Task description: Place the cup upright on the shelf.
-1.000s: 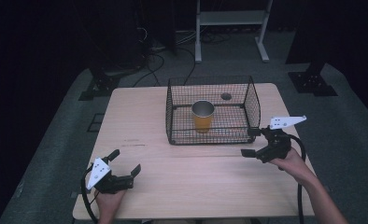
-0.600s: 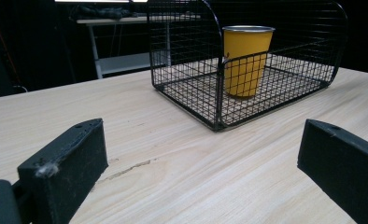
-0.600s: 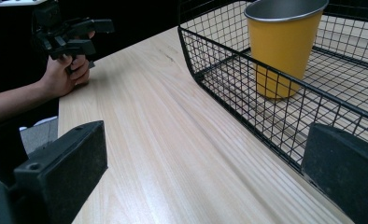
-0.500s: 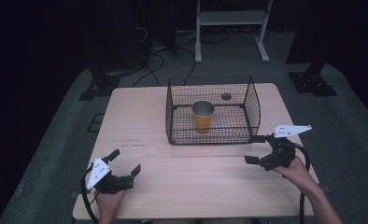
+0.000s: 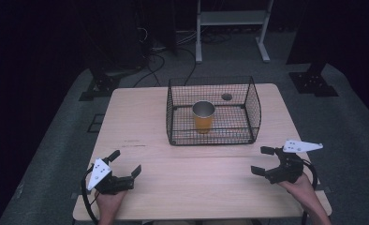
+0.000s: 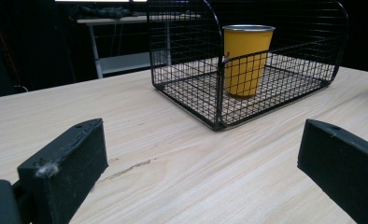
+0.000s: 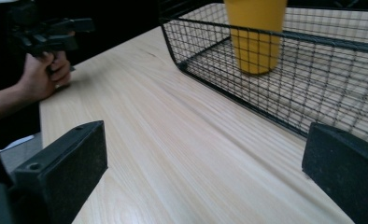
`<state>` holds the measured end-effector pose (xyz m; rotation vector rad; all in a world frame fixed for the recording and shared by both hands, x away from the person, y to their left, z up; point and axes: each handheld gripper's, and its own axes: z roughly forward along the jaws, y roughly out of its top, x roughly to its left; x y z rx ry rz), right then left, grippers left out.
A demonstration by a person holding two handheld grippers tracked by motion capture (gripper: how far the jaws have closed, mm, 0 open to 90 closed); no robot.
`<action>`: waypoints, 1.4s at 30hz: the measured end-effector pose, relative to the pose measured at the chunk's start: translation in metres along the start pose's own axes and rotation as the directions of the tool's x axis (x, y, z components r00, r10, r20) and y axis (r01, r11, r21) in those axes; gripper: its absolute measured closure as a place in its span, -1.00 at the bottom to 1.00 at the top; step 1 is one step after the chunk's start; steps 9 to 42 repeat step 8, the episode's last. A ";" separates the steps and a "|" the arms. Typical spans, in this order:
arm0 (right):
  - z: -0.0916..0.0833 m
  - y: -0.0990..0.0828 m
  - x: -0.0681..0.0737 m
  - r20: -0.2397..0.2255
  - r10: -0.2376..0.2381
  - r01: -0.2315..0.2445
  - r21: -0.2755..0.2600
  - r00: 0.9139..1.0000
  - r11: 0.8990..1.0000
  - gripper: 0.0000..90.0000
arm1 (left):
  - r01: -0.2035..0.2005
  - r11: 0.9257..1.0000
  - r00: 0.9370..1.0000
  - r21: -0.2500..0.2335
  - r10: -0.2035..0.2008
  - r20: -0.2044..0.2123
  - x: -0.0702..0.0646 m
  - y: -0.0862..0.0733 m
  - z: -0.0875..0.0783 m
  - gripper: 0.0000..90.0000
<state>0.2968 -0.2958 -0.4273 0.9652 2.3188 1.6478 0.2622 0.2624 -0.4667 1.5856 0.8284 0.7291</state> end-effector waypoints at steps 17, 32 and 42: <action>-0.011 -0.041 0.012 -0.025 0.108 -0.110 -0.166 0.994 0.980 -0.96 | 0.001 1.000 1.000 0.003 -0.001 -0.001 0.000 0.000 0.000 -0.98; -0.011 -0.041 0.012 -0.025 0.108 -0.110 -0.166 0.994 0.980 -0.96 | 0.001 1.000 1.000 0.003 -0.001 -0.001 0.000 0.000 0.000 -0.98; -0.011 -0.041 0.012 -0.025 0.108 -0.110 -0.166 0.994 0.980 -0.96 | 0.001 1.000 1.000 0.003 -0.001 -0.001 0.000 0.000 0.000 -0.98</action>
